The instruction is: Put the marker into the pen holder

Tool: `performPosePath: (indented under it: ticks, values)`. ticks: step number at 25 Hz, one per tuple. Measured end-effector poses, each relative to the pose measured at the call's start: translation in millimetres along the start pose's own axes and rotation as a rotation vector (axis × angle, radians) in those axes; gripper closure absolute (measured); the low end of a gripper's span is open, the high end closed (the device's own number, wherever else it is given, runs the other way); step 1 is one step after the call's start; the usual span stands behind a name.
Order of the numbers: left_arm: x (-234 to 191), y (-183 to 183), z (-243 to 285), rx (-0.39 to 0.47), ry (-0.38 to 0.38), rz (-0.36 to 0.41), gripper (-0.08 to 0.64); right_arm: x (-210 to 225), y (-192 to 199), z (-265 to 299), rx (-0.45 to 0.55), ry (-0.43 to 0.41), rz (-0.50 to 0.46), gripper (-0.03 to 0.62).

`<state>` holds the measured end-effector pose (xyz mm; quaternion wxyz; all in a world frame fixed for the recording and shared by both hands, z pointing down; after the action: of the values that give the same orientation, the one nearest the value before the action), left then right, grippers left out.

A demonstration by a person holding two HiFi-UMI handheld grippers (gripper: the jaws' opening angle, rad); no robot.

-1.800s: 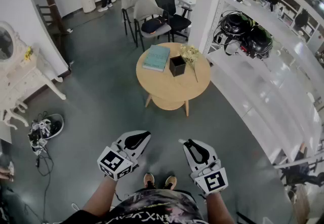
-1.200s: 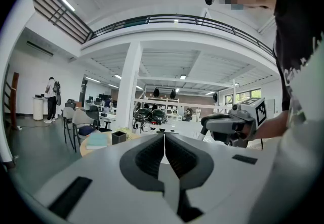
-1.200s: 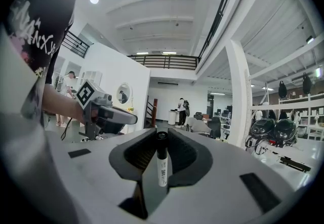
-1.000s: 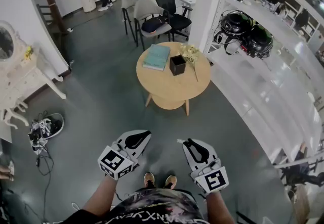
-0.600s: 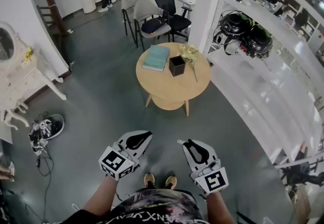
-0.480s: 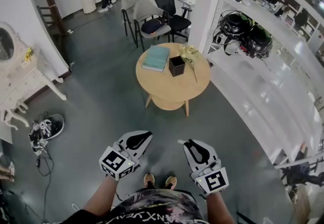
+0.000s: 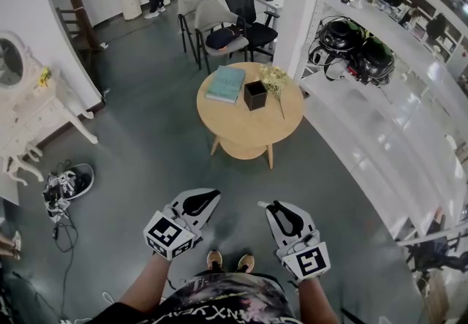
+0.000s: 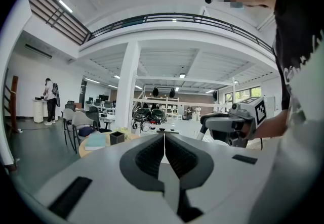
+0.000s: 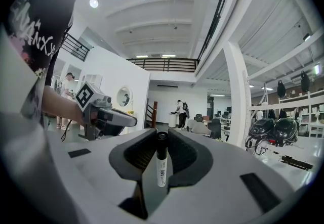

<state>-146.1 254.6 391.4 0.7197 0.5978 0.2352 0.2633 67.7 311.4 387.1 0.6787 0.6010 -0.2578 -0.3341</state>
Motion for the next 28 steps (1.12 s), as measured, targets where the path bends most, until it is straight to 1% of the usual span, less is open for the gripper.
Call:
performPosePath:
  ticks: [3,8,15,18,20,28]
  values:
    - [7.6,0.4,0.4,0.001,-0.006,0.004,0.535,0.9,1.7,-7.2,0.003,-0.004,-0.008,0.518]
    - [22.5,4.9,-1.4,0.007,-0.011,0.008,0.537,2.0,5.5,-20.3,0.032,0.006,-0.047,0.517]
    - [43.1,10.1,-6.5,0.008,-0.021,0.015,0.537,-4.0,14.3,-40.3,0.019,-0.003,-0.045,0.517]
    - [53.8,13.1,-7.0,0.01,-0.025,0.016,0.537,-4.6,17.8,-48.8,0.034,-0.002,-0.062,0.517]
    - [60.7,14.2,-6.6,0.01,-0.026,0.02,0.537,-4.2,21.1,-54.0,0.029,-0.005,-0.06,0.517]
    - [80.0,18.9,-8.3,0.004,-0.025,0.032,0.537,-4.9,22.4,-65.5,0.064,-0.005,-0.073,0.517]
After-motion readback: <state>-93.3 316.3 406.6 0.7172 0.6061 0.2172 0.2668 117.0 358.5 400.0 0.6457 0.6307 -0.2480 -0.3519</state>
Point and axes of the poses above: the fingertips, and each gripper's own axes: z forward along the fingers, x to its right, y out of its underside, the point moved 7 cm from there along -z, backward along the fingers, and after that the axes turned 12 degrees about -y, right-handed, at the moved point
